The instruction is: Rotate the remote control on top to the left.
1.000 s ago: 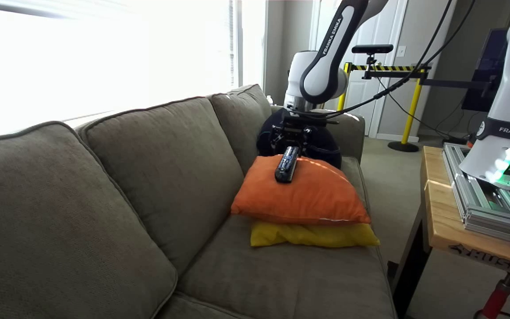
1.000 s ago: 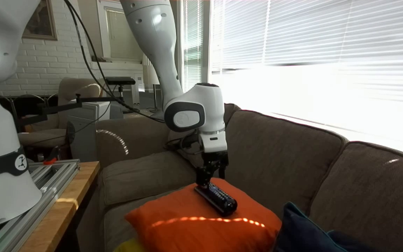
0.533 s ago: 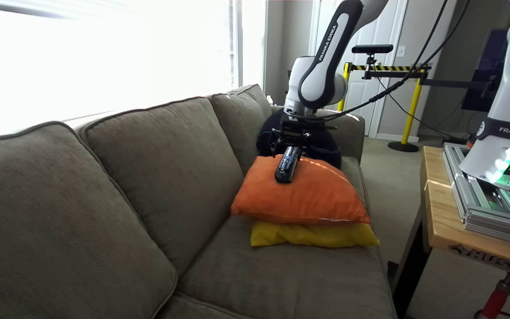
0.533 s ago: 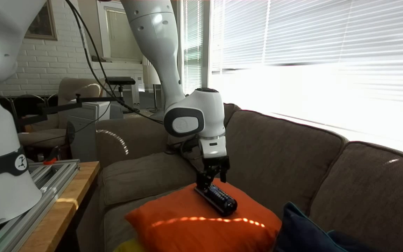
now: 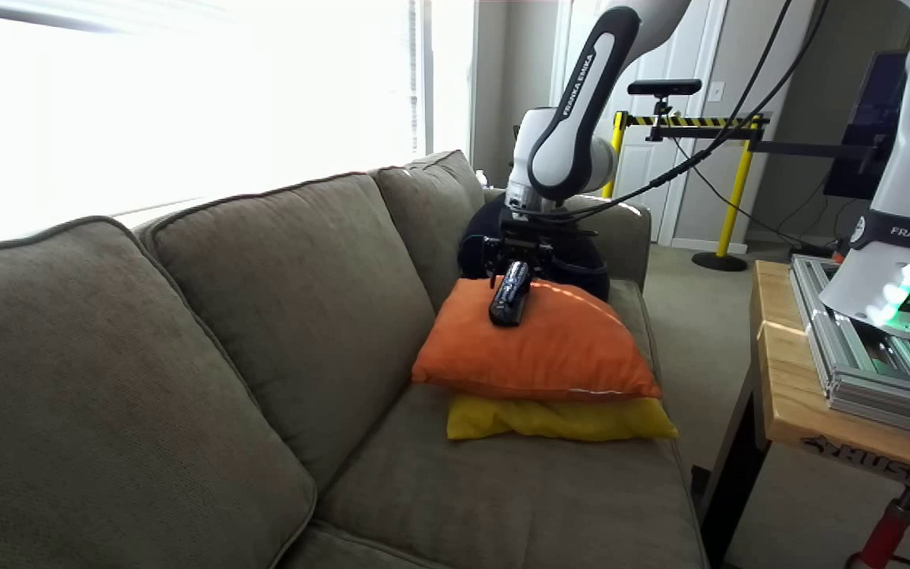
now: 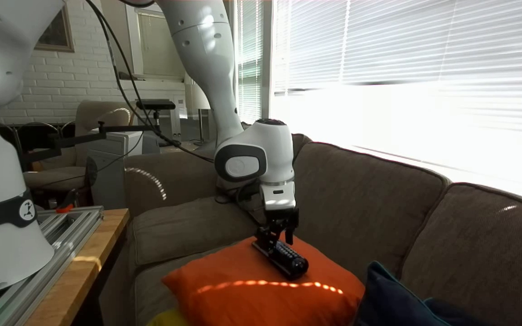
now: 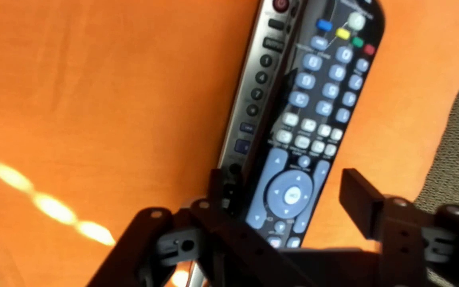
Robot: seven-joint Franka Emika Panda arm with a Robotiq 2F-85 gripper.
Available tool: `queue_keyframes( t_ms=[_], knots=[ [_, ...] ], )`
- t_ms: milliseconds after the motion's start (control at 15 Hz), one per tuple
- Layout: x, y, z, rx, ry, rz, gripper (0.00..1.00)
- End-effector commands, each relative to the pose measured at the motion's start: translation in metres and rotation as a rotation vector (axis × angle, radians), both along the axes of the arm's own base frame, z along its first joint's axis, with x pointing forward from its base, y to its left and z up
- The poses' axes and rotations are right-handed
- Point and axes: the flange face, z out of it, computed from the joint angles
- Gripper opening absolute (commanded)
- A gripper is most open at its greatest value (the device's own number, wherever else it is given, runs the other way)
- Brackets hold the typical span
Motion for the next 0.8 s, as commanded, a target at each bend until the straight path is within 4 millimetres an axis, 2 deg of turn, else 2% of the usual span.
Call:
queue_keyframes(
  t_ms=[0, 133, 200, 733],
  knots=[
    [0.007, -0.003, -0.003, 0.016, -0.017, -0.007, 0.45],
    [0.007, -0.003, 0.000, 0.018, -0.019, -0.009, 0.33],
    [0.007, -0.003, 0.002, 0.017, -0.018, -0.011, 0.31],
    [0.005, -0.004, 0.026, 0.011, 0.013, -0.016, 0.29]
  ],
)
